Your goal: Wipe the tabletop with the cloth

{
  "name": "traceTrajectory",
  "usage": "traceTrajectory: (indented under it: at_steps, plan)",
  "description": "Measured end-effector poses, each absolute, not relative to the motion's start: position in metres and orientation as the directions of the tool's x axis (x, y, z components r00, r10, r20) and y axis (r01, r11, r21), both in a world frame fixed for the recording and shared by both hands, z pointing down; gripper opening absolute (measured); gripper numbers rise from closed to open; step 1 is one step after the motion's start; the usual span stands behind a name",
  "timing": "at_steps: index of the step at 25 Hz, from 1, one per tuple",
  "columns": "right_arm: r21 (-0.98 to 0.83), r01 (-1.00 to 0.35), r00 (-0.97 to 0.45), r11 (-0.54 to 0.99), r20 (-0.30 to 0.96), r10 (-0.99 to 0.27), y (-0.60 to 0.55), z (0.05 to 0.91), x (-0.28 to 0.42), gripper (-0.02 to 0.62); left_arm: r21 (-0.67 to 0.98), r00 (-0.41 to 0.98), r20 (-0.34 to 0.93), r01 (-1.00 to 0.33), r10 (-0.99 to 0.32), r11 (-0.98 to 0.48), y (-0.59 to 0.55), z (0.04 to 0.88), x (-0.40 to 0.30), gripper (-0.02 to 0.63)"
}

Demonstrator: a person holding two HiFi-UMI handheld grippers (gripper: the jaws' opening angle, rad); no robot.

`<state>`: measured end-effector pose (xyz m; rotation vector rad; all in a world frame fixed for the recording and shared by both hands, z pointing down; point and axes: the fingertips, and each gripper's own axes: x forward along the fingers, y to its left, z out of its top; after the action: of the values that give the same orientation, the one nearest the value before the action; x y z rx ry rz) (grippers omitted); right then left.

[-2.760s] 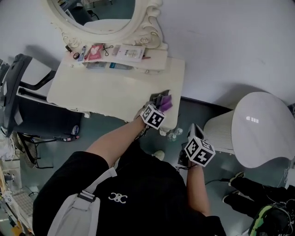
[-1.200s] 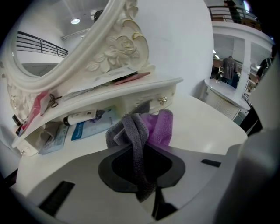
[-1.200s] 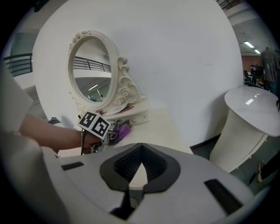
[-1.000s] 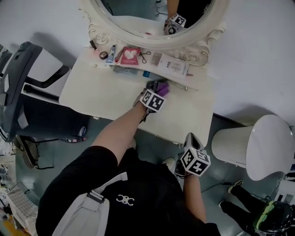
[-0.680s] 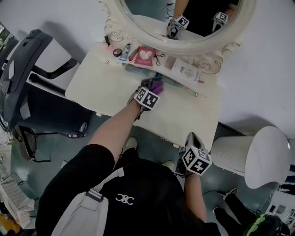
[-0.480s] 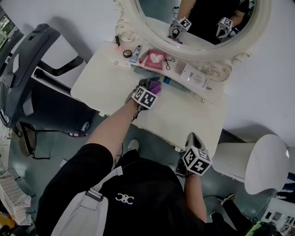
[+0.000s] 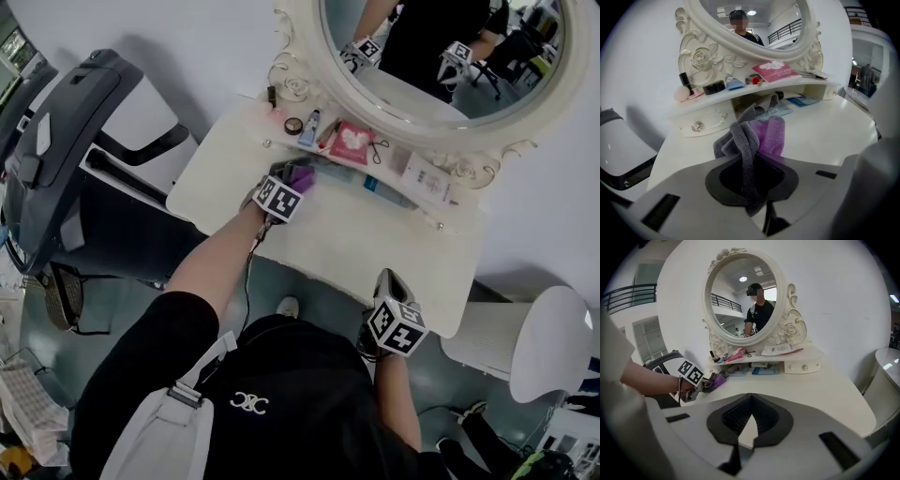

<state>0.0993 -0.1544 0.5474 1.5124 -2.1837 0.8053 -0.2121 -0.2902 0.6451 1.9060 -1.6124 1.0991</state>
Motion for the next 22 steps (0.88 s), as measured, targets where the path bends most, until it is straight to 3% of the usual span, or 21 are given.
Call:
traceTrajectory:
  at_steps: [12,22]
  plan:
    - [-0.211,-0.949,-0.315,0.233,0.623,-0.716,-0.155,0.551,0.084,0.003,-0.183,-0.048,0.761,-0.973,-0.646,-0.143,-0.294,0.640,-0.323,0.052]
    - [-0.182,-0.957,-0.290,0.226,0.651,-0.702,-0.155,0.555,0.084,0.003,-0.207,-0.228,0.745,-0.972,-0.626,0.108,-0.292,0.637,-0.435,0.052]
